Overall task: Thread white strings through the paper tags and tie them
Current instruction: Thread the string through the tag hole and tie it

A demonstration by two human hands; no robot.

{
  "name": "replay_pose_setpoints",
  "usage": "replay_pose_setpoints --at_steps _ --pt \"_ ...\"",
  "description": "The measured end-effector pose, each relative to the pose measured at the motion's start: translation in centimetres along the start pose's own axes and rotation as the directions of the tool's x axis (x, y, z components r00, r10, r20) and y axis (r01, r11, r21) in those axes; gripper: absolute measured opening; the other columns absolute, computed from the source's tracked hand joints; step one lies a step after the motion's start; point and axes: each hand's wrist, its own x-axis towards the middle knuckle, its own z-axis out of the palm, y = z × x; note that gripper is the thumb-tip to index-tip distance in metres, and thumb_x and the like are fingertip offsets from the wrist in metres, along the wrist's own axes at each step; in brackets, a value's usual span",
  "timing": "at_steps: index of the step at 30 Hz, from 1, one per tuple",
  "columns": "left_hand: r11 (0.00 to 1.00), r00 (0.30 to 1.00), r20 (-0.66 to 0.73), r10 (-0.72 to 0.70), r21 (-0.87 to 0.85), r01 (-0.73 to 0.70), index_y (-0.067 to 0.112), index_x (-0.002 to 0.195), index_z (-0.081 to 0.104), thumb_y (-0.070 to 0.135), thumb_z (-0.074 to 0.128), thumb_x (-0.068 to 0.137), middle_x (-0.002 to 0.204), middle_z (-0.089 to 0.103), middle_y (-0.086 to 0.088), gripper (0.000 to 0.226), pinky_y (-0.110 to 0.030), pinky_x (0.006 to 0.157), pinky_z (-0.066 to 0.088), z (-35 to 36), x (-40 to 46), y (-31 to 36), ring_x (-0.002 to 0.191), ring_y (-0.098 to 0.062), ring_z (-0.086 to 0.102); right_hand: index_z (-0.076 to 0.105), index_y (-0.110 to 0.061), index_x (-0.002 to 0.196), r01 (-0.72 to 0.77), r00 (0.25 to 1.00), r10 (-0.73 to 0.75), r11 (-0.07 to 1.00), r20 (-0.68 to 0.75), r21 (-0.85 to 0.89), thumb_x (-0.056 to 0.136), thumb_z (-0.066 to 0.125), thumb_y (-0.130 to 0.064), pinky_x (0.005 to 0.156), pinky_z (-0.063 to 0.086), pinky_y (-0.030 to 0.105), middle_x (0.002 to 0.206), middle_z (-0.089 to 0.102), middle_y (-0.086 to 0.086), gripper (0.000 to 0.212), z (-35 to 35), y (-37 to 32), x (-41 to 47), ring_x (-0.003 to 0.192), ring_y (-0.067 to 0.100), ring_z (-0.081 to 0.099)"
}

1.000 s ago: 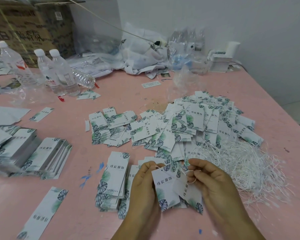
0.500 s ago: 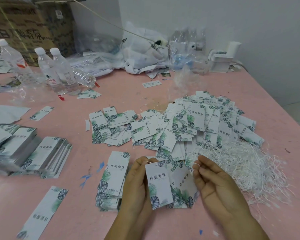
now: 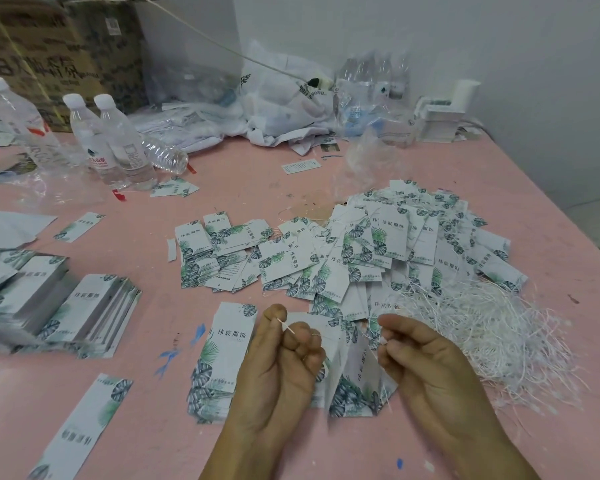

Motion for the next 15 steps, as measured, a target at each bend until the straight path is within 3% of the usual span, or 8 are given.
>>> replay_pose_setpoints --at_steps 3,6,8,11,15 --pt "1.0 0.999 0.038 -0.006 0.021 0.005 0.022 0.087 0.068 0.026 0.091 0.067 0.061 0.06 -0.002 0.031 -0.029 0.063 0.056 0.0 -0.2 0.1 0.072 -0.019 0.066 0.076 -0.021 0.104 0.108 0.994 -0.109 0.927 0.018 -0.36 0.078 0.066 -0.005 0.074 0.054 0.024 0.085 0.068 0.0 0.032 0.3 0.7 -0.5 0.077 0.014 0.064" --pt "0.998 0.998 0.056 -0.03 -0.045 0.032 0.019 0.091 0.066 0.022 0.09 0.069 0.059 0.06 -0.002 0.032 -0.034 0.07 0.059 -0.1 -0.3 0.4 0.08 -0.021 0.069 0.073 -0.033 0.109 0.202 0.978 -0.196 0.811 0.07 -0.549 0.092 0.057 -0.002 0.076 0.05 0.019 0.085 0.066 -0.005 0.038 0.5 0.9 -0.8 0.076 0.01 0.063" --pt "0.99 0.994 0.099 -0.05 -0.125 0.062 0.018 0.093 0.065 0.018 0.087 0.073 0.06 0.06 -0.001 0.029 -0.036 0.073 0.06 -0.2 -0.4 0.7 0.081 -0.022 0.07 0.071 -0.036 0.111 0.279 0.957 -0.272 0.754 0.104 -0.595 0.095 0.052 -0.005 0.075 0.049 0.015 0.082 0.063 -0.005 0.04 0.7 0.7 -1.0 0.074 0.01 0.062" --pt "0.965 0.976 0.21 -0.058 -0.239 0.108 0.012 0.1 0.069 0.014 0.07 0.09 0.066 0.065 -0.006 0.01 -0.038 0.081 0.059 -0.1 -0.6 1.2 0.085 -0.025 0.07 0.07 -0.036 0.112 0.328 0.94 -0.317 0.749 0.124 -0.575 0.096 0.048 -0.002 0.08 0.052 0.024 0.084 0.061 -0.001 0.044 1.0 0.4 -1.3 0.075 0.015 0.063" --pt "0.936 0.952 0.291 -0.095 -0.3 0.185 0.007 0.115 0.063 0.017 0.036 0.106 0.084 0.067 -0.017 0.031 -0.042 0.096 0.049 0.1 -0.7 1.3 0.098 -0.032 0.064 0.071 -0.035 0.105 0.376 0.918 -0.366 0.678 0.153 -0.632 0.096 0.045 0.005 0.077 0.05 0.018 0.09 0.059 -0.006 0.049 1.9 0.5 -1.6 0.075 0.015 0.064"
